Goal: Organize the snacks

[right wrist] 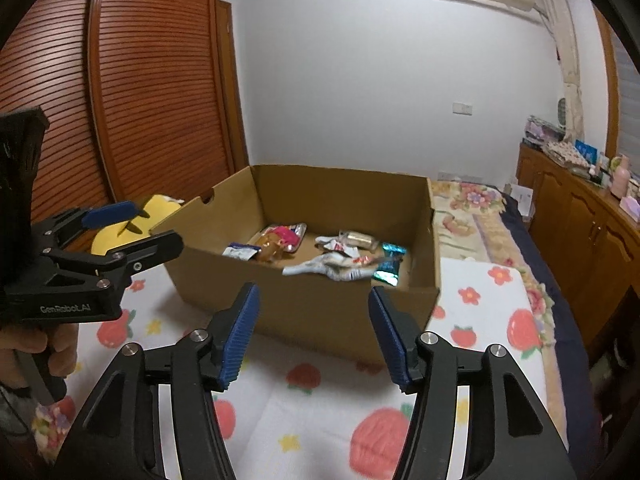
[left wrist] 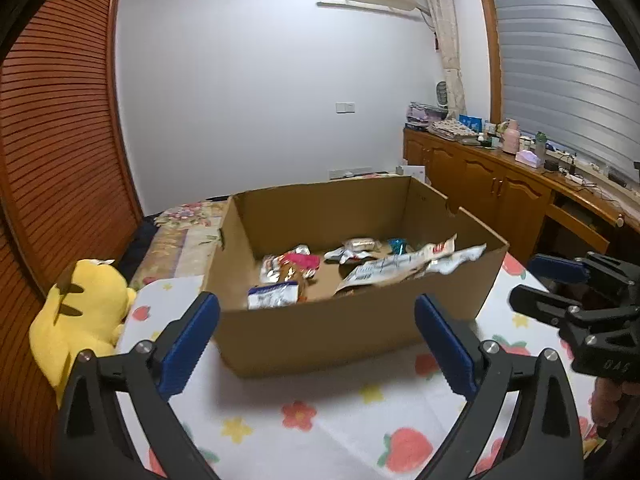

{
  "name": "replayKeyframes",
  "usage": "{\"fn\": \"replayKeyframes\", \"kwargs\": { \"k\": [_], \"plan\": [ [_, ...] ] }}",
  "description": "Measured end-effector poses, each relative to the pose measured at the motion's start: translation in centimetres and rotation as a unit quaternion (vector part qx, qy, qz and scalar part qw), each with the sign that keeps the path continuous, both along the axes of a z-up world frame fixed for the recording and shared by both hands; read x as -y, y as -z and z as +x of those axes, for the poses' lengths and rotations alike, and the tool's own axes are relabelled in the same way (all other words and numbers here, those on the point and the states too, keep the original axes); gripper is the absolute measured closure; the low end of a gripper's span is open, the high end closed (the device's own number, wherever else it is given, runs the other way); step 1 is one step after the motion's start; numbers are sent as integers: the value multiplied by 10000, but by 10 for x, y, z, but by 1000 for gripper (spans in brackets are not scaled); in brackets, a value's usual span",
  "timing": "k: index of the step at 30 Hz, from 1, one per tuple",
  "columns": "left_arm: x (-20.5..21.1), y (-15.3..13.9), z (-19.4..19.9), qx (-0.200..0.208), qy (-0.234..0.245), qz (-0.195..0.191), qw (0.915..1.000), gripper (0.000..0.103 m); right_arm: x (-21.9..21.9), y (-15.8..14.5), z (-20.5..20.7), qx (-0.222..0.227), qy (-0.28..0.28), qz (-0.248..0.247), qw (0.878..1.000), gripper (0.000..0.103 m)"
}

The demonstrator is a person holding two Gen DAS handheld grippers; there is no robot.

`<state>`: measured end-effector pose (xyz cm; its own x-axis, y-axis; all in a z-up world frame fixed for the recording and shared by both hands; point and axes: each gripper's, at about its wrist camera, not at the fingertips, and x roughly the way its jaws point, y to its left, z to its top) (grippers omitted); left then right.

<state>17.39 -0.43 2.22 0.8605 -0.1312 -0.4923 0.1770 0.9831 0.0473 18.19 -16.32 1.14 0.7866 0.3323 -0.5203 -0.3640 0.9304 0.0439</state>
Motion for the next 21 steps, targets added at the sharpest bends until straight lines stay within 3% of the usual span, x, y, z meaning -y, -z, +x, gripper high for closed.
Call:
{"fn": "replayKeyframes", "kwargs": {
  "k": [6, 10, 14, 16, 21],
  "plan": [
    [-9, 10, -24, 40, -205, -33, 9998, 0, 6, 5, -26, 45, 150, 11, 9999, 36],
    [-13, 16, -34, 45, -383, 29, 9993, 0, 7, 7, -39, 166, 285, -2, 9995, 17],
    [-17, 21, -46, 85, -589, 77, 9982, 0, 10, 10, -49, 265, 431, 24, 9987, 10],
    [-19, 22, -53, 115, -633, -1, 9979, 0, 10, 11, -52, 317, 515, -30, 9982, 0],
    [-23, 27, -66, 90, -685, -34, 9976, 0, 10, 18, -59, 353, 672, -106, 9971, 0]
  ]
}}
